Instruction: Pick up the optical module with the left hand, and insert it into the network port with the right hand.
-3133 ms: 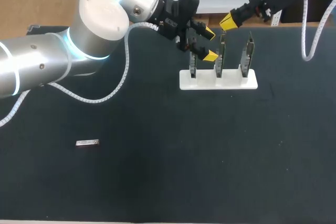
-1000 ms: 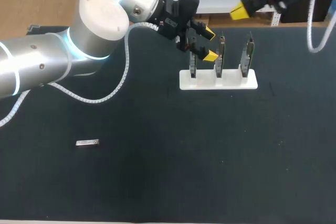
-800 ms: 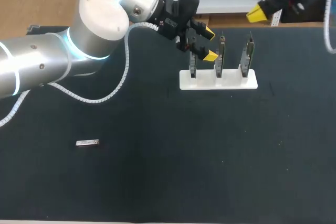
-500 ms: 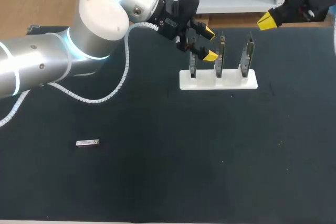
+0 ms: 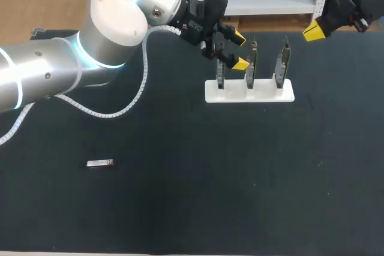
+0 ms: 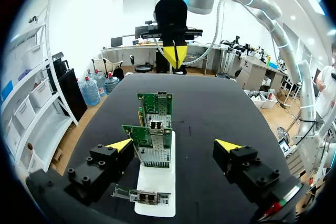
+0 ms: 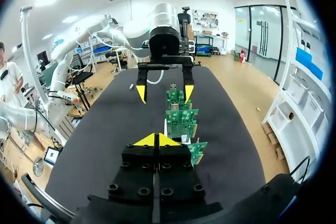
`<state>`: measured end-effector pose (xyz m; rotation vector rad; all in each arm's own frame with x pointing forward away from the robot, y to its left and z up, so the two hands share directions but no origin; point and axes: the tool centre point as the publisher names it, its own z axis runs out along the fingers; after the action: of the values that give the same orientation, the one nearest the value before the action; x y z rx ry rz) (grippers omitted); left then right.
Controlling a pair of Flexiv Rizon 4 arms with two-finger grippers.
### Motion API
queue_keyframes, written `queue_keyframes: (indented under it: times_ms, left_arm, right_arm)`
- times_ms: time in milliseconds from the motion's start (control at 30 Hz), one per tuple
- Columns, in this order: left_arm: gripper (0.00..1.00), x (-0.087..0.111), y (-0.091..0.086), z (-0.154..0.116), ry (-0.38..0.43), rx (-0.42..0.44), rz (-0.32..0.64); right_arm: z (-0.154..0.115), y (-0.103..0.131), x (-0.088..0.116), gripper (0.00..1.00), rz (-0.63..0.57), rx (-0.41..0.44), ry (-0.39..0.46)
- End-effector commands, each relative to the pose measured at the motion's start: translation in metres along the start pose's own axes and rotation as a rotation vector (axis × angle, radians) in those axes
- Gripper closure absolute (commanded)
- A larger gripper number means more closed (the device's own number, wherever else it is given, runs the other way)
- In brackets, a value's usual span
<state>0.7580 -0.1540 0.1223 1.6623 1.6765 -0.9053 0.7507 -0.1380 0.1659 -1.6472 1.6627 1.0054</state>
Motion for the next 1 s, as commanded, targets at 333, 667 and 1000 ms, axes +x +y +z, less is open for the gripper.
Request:
queue_keyframes:
  times_ms: [333, 667, 1000]
  left_arm:
    - [0.00, -0.001, 0.001, 0.000, 0.004, 0.003, -0.001]
    - [0.00, -0.001, 0.001, 0.000, 0.004, 0.003, -0.001]
    - [0.00, -0.001, 0.001, 0.000, 0.004, 0.003, -0.001]
  right_arm:
    - [0.004, -0.015, 0.006, 1.00, -0.004, 0.001, 0.016]
    - [0.006, -0.021, 0.009, 1.00, 0.010, 0.004, 0.019]
    - [0.006, -0.027, 0.010, 1.00, 0.014, 0.018, 0.030]
